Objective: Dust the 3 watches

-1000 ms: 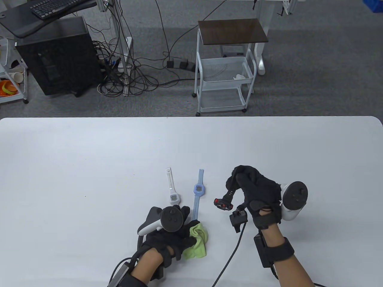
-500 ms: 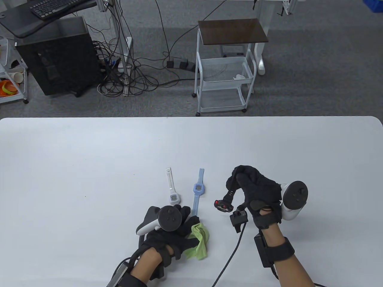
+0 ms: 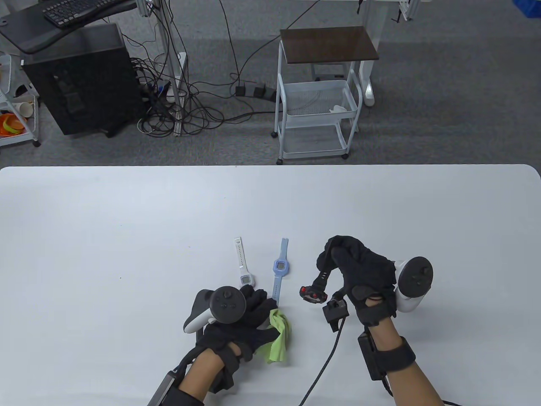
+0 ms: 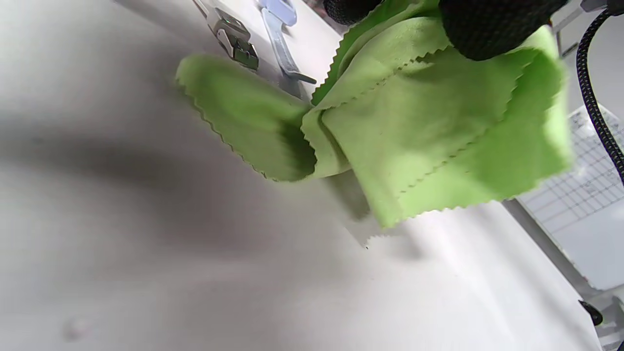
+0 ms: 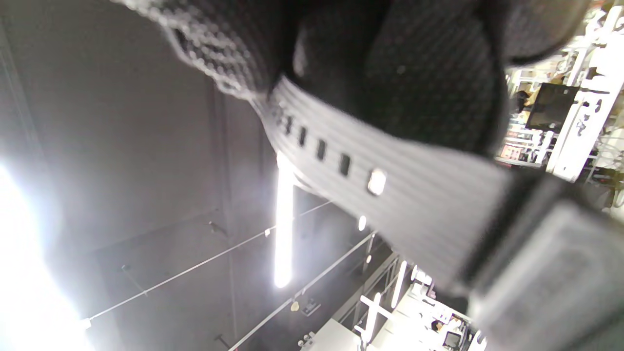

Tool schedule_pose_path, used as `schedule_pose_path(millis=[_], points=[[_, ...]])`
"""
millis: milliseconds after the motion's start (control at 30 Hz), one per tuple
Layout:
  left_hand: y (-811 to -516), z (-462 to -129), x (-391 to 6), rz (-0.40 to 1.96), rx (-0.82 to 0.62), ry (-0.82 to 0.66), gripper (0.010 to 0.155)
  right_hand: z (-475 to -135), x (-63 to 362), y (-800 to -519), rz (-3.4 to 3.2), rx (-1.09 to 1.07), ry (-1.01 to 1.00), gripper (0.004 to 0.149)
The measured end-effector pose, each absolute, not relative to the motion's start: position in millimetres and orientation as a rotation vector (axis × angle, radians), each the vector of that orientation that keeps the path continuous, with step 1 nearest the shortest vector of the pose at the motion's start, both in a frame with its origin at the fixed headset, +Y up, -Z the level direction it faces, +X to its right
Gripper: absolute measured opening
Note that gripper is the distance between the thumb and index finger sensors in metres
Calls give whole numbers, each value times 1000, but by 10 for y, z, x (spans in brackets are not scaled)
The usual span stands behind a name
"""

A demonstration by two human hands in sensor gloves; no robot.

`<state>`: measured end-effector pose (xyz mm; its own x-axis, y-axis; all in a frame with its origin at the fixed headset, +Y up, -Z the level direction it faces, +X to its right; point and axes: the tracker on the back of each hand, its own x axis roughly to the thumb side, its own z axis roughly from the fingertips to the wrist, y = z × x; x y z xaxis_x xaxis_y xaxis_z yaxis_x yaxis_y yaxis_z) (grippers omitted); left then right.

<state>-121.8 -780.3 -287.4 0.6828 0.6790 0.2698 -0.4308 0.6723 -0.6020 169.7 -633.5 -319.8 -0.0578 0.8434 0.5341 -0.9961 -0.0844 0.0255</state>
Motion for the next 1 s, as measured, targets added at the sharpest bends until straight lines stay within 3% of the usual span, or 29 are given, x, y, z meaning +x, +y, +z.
schedule_pose_path(millis=[467,1000], points=[[-7744,-2901,-1332,579,-638,-468,77,-3190,1663,-6353,1605,498,-397,38],[-7615,-2835,-1258,904,-327,-500,79,-3049,1476,-6249,1528,588,-356,38]])
